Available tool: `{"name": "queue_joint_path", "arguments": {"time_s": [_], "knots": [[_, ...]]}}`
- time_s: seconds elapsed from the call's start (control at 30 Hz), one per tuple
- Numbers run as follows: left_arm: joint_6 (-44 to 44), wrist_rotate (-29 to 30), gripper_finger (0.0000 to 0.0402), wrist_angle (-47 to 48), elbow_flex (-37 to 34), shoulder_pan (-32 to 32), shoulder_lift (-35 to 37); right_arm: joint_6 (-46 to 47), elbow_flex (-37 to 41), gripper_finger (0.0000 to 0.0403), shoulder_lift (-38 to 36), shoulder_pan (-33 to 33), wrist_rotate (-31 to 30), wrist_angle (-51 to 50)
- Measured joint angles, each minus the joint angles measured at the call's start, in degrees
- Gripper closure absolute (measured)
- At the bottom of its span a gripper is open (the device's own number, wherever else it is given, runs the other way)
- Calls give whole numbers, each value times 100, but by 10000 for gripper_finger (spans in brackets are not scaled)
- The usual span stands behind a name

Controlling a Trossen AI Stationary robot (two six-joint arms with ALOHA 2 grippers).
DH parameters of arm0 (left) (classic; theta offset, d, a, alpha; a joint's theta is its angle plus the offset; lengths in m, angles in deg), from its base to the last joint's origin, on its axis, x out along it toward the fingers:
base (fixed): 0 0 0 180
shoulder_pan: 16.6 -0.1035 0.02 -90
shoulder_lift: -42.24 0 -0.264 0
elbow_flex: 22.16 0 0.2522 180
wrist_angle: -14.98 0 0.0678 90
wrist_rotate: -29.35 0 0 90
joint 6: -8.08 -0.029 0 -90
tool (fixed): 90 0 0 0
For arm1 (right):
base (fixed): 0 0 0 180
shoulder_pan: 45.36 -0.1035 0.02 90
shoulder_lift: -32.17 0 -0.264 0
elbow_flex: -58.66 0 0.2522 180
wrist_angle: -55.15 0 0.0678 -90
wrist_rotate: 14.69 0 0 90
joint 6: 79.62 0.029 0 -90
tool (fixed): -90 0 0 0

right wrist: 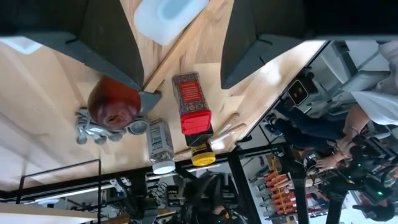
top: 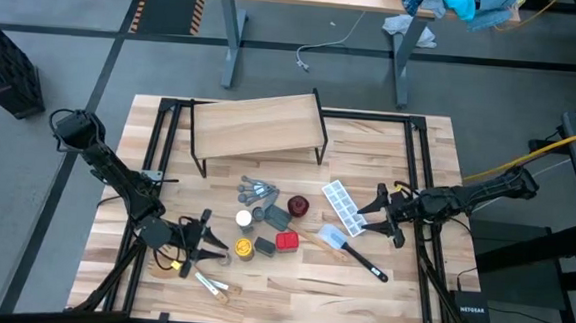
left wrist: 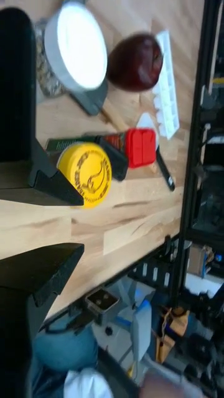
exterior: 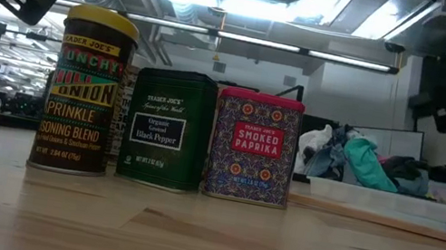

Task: Shelf spices
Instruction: Put the yellow seasoning bottle on the shelf

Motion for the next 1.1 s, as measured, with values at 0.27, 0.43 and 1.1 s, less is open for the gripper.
{"name": "queue_joint_path", "arguments": {"time_s": [0.27,0.43,1.1], "knots": [[295,334,302,-23,0,0,0,0,2,182,0,0,-2,12],[1080,270,302,23,0,7,0,0,2,182,2,0,-2,15],[2074,865,271,19,0,45,-1049,0,7,182,2,0,-4,28]]}}
